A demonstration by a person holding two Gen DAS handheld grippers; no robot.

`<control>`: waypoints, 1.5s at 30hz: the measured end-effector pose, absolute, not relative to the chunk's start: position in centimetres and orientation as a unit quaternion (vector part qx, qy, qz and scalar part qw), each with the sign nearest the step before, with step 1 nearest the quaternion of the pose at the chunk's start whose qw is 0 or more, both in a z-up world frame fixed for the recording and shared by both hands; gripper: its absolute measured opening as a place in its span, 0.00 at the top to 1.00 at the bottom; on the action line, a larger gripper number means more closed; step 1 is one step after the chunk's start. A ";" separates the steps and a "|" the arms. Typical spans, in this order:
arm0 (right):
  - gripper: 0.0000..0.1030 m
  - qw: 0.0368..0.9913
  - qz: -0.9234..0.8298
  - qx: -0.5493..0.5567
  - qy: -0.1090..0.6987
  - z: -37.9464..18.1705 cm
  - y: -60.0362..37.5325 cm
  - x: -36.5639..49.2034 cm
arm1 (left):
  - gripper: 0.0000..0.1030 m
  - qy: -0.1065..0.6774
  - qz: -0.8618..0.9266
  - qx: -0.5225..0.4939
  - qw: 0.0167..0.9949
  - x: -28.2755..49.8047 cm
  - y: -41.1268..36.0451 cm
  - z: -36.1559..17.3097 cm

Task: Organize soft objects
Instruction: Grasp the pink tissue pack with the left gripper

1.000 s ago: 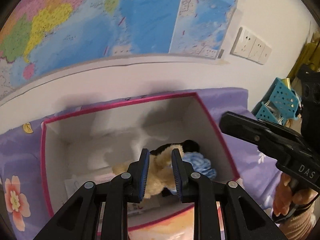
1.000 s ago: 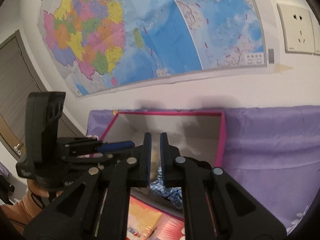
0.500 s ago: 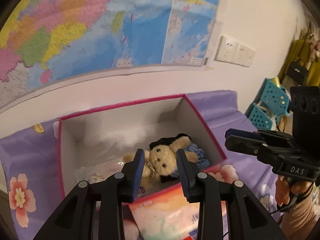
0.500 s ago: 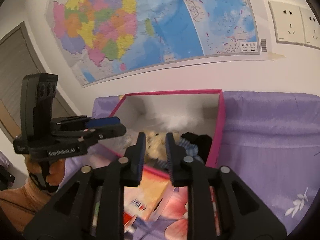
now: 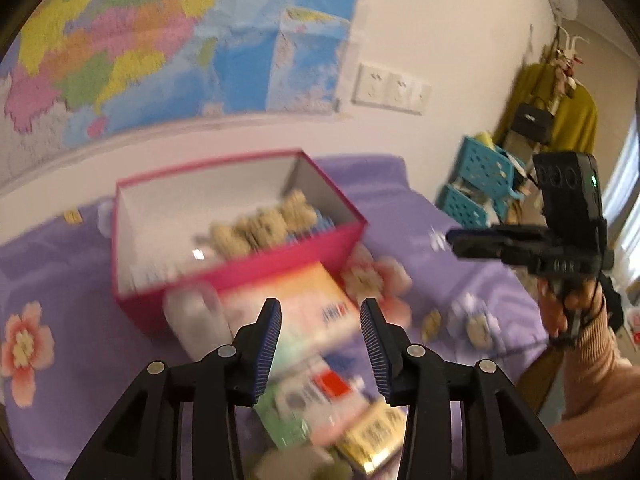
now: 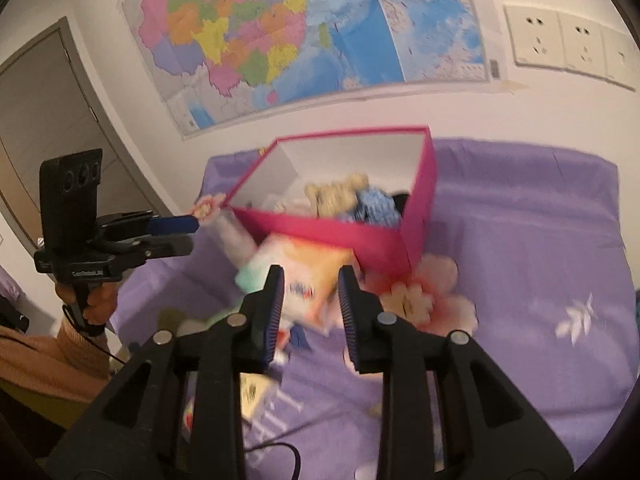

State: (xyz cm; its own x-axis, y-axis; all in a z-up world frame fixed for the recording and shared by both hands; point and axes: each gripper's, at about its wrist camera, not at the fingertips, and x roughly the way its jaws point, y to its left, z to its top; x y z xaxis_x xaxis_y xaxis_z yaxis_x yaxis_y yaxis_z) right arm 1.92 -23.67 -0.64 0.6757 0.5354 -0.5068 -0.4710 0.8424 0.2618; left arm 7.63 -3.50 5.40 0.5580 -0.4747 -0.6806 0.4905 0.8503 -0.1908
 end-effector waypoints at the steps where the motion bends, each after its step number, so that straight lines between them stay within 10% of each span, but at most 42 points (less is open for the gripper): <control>1: 0.71 0.914 0.272 0.054 0.296 -1.0 -23.9 1.1 | 0.59 0.388 -0.279 0.014 0.879 6.9 -3.5 4.9; 28: 0.71 0.791 0.382 0.072 0.472 -15.4 -16.1 -4.5 | 0.71 0.529 -0.352 -0.037 0.771 -2.5 -4.4 -7.0; 45: 0.74 0.869 0.363 0.031 0.334 -4.9 -16.5 -1.8 | 0.73 0.409 -0.343 -0.002 0.846 1.5 -4.0 3.0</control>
